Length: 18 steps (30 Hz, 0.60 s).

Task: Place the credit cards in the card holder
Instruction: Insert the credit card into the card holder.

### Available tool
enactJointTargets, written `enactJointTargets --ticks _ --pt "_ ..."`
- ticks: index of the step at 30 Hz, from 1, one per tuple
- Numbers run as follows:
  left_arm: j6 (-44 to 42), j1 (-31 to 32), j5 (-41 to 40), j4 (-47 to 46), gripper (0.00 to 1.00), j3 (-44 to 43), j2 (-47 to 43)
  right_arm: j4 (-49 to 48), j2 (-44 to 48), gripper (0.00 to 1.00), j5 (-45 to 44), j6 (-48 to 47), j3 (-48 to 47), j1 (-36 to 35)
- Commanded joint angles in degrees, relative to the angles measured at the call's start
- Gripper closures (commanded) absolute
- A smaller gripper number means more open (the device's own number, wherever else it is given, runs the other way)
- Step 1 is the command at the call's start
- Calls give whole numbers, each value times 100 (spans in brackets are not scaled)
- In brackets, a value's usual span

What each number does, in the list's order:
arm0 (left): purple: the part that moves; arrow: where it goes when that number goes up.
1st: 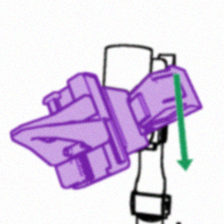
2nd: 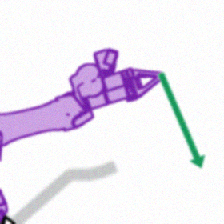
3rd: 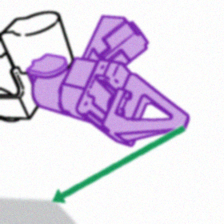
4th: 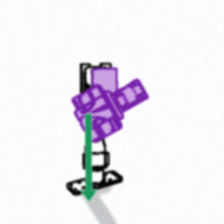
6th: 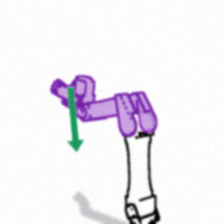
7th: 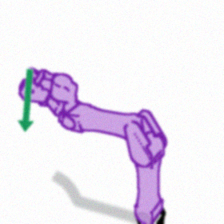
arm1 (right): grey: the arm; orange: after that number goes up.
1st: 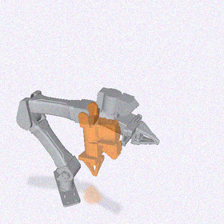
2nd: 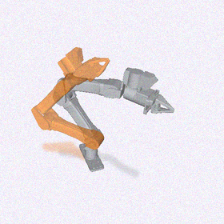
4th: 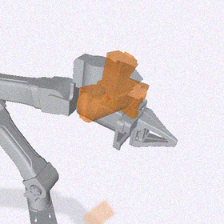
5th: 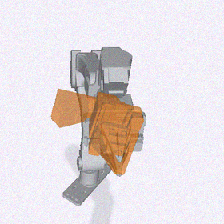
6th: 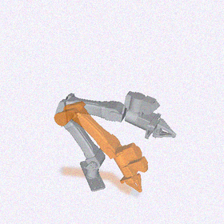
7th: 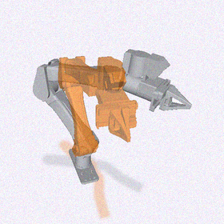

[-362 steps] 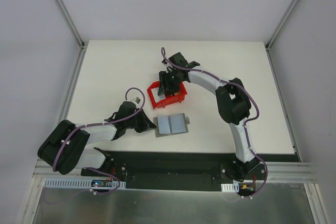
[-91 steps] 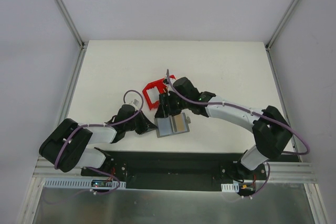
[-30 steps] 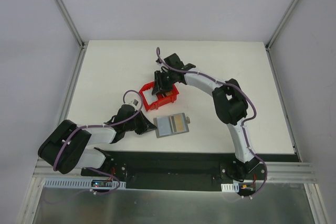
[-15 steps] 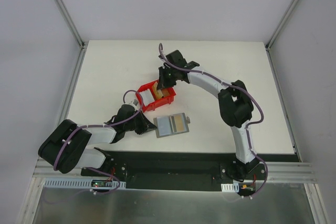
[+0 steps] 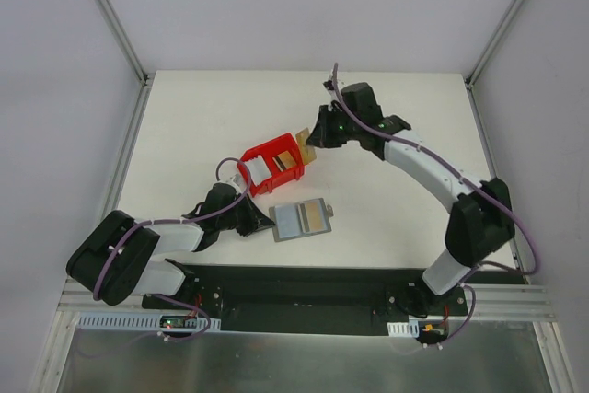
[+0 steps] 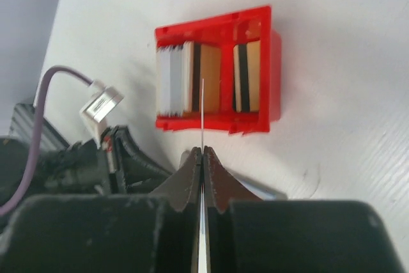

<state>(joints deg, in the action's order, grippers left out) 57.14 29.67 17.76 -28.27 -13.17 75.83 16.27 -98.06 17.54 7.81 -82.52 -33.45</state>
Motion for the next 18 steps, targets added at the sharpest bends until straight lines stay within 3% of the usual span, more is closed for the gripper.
enactJointTargets --ticks 1,8,18 --pt "-388 56 -212 805 100 113 19 -755 1077 99 565 526 1375 -47" --pt "-397 56 -238 894 100 122 2 -2803 1562 100 997 1837 3715 -179" --pt "-362 56 -273 929 100 148 -7 -3841 1000 100 900 2224 4569 -539"
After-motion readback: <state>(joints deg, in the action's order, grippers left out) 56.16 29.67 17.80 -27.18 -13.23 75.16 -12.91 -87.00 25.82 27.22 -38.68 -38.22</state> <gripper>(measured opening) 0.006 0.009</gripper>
